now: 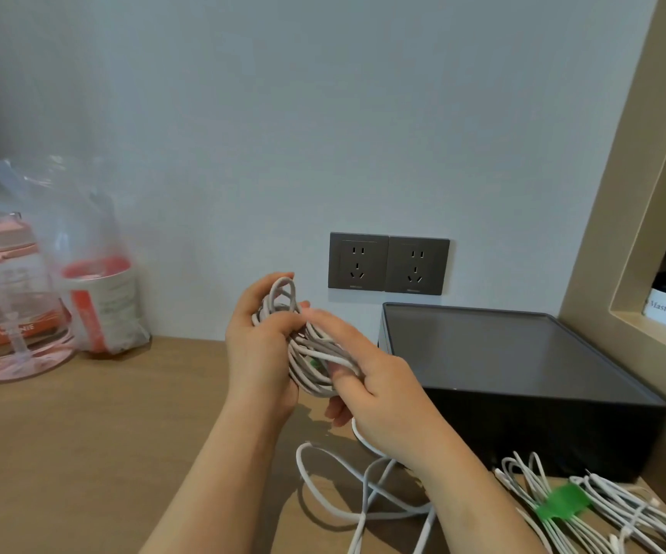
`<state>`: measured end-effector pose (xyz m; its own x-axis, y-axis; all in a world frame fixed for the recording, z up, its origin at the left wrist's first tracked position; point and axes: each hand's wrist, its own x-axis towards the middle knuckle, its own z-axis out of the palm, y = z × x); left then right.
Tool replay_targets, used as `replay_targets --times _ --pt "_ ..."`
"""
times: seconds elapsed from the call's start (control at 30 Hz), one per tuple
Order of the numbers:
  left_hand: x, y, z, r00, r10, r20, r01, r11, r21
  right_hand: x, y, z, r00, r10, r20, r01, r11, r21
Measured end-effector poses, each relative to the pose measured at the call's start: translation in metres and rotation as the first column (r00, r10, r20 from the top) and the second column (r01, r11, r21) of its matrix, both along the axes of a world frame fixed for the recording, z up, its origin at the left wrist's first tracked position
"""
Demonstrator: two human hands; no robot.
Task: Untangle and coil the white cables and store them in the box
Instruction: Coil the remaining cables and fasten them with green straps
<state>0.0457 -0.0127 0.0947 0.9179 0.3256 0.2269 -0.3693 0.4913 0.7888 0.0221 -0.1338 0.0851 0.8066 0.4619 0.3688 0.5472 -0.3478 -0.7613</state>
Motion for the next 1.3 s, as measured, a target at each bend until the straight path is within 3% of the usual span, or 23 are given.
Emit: replay_targets --times 0.2,0.4,0.53,0.6,0.8,0.93,1.0,1.07,1.17,1.3 --pt "0.006 -0.005 -0.001 0.996 -0.038 -0.077 0.026 0.988 -0.151 0.004 -0.001 -0.006 1.000 -0.022 0.001 0.022 1.000 -0.006" --pt "0.012 -0.005 -0.002 0.973 0.050 -0.227 -0.111 0.957 -0.267 0.007 0.002 -0.010 0.999 -0.029 0.041 0.030 0.999 -0.014" --pt "0.006 -0.007 -0.003 0.937 0.312 -0.157 -0.320 0.947 -0.025 0.003 0.008 -0.012 0.996 -0.077 0.034 0.078 0.997 -0.028" --pt "0.004 -0.008 -0.002 0.926 0.353 -0.133 -0.353 0.935 0.023 0.001 0.010 -0.009 0.993 -0.115 0.028 0.115 0.993 -0.004" --pt "0.005 -0.010 0.003 0.956 0.214 -0.200 -0.254 0.945 -0.204 0.001 0.011 -0.005 0.964 -0.251 0.085 0.222 0.939 0.262" --pt "0.005 -0.005 0.007 0.967 0.097 -0.235 -0.178 0.919 -0.352 -0.006 0.013 -0.001 0.992 -0.063 -0.110 0.098 0.932 0.350" --pt "0.005 -0.002 0.010 0.970 0.060 -0.235 -0.152 0.905 -0.398 -0.010 0.017 0.002 0.992 -0.015 -0.123 0.062 0.920 0.386" --pt "0.005 -0.001 0.011 0.977 0.025 -0.211 -0.117 0.893 -0.434 -0.010 0.022 0.001 0.992 -0.128 0.008 0.116 0.922 0.370" --pt "0.009 -0.007 0.007 0.977 -0.084 -0.198 -0.018 0.884 -0.467 -0.004 0.025 -0.008 0.887 -0.388 0.250 0.282 0.884 0.372" --pt "0.007 -0.015 0.006 0.928 -0.325 -0.181 0.213 0.863 -0.457 -0.001 0.020 -0.009 0.775 -0.537 0.333 0.340 0.798 0.498"
